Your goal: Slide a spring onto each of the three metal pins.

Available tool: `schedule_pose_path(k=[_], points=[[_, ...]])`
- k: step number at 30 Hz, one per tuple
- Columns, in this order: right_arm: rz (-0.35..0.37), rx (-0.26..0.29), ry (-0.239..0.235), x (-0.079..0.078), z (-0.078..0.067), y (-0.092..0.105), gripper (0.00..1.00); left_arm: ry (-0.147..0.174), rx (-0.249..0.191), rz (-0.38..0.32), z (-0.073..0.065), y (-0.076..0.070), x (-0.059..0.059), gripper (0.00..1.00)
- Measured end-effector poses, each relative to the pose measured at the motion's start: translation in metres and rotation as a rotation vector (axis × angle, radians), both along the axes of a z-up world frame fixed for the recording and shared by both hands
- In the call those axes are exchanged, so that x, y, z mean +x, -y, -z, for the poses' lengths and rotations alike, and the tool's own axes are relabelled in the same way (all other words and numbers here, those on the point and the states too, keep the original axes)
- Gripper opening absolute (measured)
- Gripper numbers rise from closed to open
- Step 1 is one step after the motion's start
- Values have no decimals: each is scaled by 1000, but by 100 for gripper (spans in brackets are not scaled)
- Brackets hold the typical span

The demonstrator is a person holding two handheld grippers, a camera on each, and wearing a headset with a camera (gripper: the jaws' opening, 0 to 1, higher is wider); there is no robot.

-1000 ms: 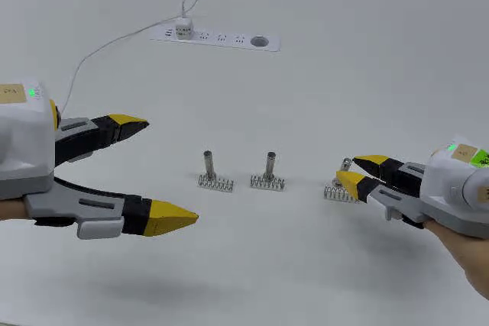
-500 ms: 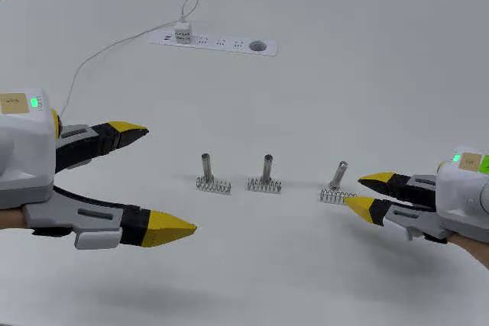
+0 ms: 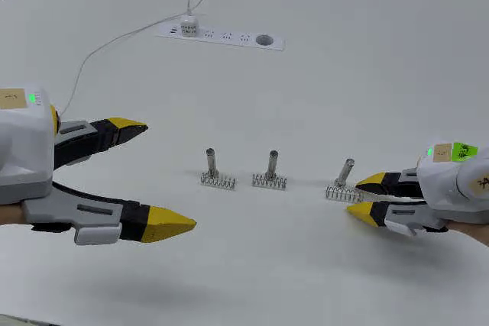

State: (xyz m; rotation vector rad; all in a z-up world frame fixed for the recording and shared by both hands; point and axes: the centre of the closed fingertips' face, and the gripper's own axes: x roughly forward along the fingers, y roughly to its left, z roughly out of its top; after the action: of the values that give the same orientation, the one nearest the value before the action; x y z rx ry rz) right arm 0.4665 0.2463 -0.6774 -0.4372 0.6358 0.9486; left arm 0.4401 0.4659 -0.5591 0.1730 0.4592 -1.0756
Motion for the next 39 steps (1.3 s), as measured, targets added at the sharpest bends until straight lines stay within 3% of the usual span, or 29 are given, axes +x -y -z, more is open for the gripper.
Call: schedule_pose_path(k=[11,24,31,39], points=[[-40,35,-54,-5,2,-5,15,-10,-23,2,0,7,1,96],[-75,-14,-53,-10,3,-6,11,-12,-23,15,0,6,-2,96],[-65,-39,-51,-14,4,-4,10,3,-39,-3,-9,2,2,95],[-58,-4,-30,-22,-17,-8,10,19,-35,13,-15,7,1,95]])
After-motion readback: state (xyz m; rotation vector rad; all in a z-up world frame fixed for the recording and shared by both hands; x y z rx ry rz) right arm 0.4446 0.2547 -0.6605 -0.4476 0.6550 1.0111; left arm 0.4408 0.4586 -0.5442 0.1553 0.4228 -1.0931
